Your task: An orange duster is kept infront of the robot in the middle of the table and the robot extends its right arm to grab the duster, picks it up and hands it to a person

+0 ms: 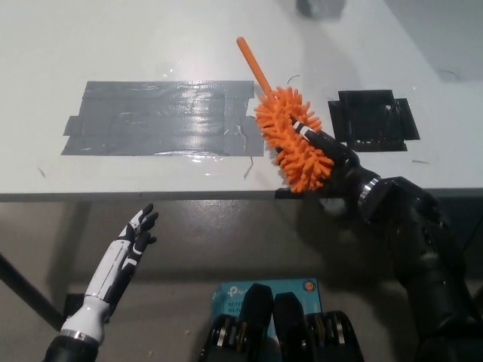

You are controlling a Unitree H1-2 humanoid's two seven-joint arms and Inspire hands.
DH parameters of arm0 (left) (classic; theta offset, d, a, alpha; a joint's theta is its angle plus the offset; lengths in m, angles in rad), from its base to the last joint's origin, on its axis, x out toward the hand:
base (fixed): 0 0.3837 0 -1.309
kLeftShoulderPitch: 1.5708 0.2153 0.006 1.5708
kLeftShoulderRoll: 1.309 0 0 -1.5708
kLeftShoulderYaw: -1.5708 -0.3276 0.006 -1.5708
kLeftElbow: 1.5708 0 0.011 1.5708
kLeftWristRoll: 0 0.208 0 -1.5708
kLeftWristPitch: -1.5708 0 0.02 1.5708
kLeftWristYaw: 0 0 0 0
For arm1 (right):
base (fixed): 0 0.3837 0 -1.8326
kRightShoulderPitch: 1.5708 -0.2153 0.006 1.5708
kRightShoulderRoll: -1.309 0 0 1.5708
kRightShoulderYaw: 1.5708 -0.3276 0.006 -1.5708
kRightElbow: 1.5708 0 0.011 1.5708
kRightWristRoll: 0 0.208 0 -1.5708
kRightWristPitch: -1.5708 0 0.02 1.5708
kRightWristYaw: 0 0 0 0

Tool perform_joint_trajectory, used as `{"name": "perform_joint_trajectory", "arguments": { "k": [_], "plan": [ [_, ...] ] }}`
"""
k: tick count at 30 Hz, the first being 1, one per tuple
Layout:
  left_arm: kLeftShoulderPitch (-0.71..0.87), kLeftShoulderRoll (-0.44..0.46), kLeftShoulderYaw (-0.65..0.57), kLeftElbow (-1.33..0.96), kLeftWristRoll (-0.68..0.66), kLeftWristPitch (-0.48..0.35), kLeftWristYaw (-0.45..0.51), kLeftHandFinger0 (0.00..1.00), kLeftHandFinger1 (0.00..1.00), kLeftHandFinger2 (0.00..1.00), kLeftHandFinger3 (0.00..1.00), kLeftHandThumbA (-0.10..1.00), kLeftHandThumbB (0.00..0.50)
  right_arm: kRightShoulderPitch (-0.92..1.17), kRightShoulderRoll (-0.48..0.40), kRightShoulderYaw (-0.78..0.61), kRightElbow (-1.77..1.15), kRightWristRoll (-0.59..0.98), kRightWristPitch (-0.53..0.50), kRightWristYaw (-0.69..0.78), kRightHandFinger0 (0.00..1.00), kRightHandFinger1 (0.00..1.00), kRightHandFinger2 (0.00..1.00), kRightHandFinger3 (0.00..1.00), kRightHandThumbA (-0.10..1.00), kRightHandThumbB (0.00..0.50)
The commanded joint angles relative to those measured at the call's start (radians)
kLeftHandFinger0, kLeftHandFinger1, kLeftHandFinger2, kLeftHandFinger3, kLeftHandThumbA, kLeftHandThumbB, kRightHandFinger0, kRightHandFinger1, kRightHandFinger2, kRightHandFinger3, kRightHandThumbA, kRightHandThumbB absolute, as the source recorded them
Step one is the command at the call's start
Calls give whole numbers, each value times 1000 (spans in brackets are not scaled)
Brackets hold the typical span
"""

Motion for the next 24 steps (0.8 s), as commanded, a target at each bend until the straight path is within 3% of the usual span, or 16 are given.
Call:
{"name": "perform_joint_trajectory", "arguments": {
  "k": [1,5,15,24],
  "plan": [
    [-2,9,5,-38,-7,-48,-10,904,1000,1000,1000,994,124,-10,-3,23,-41,106,7,20,0,309,602,897,-100,149],
    [2,9,5,-35,-6,-49,-8,898,1000,1000,1000,989,124,3,-6,33,-46,126,7,13,0,303,584,973,-100,145],
    [13,7,2,-44,-1,-37,-10,889,1000,1000,1000,988,137,24,-15,56,-51,153,7,-9,0,299,616,908,-100,152],
    [12,8,2,-41,-8,-40,-14,877,991,1000,1000,986,134,26,-31,66,-72,209,7,-48,0,292,604,968,-100,128]
  ]
}}
